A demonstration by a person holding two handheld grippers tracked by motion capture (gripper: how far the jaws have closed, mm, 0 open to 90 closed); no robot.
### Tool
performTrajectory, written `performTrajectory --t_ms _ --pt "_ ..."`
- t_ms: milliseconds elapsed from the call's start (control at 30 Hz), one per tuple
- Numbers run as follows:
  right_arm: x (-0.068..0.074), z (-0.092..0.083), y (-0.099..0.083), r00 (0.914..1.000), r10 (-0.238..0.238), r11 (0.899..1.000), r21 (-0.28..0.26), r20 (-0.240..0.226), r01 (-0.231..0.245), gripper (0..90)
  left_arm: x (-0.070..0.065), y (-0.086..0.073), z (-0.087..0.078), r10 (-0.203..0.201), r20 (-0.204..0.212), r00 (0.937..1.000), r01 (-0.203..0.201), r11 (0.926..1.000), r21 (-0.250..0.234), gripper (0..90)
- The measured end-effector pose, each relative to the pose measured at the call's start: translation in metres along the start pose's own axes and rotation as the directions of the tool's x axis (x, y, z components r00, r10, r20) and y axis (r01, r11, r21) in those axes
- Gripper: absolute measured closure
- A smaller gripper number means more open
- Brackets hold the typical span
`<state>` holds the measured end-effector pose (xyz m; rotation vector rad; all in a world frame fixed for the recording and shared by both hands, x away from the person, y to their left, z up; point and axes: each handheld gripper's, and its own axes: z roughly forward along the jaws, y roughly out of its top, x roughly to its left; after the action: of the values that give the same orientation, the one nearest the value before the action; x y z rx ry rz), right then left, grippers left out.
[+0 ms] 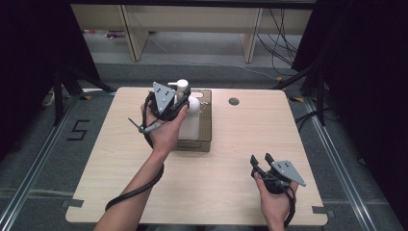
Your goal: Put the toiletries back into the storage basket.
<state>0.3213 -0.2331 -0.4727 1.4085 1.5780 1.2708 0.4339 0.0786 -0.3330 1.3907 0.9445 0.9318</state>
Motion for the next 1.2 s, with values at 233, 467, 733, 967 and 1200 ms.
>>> performTrajectory --t_ms 233,467,733,967,1200 --pt "0.0 0.002 -0.001 0.9998 -0.007 1.0 -0.004 -0.02 0.007 44.7 -0.001 -0.006 -0.003 -0.004 0.002 1.0 0.004 0.9999 0.012 59.2" --pt "0.0 0.001 -0.001 0.9999 -0.007 1.0 -0.006 -0.01 0.007 44.7 -0.002 -0.009 -0.006 -0.001 -0.002 1.0 0.001 1.0 0.01 59.2" --pt "0.002 0.001 -0.001 1.0 0.005 1.0 0.001 -0.006 -0.005 44.7 -0.001 -0.016 -0.007 -0.003 -0.009 1.0 0.003 0.9998 0.019 59.2" --pt "0.002 0.0 -0.001 1.0 -0.005 1.0 0.02 -0.001 0.005 44.7 -0.001 -0.021 -0.008 -0.005 -0.012 0.9999 0.006 0.9997 0.026 59.2" --pt "0.002 0.001 -0.002 1.0 0.0 1.0 0.01 -0.006 0.0 44.7 -0.001 -0.026 -0.009 -0.004 -0.013 0.9999 0.004 0.9995 0.031 59.2"
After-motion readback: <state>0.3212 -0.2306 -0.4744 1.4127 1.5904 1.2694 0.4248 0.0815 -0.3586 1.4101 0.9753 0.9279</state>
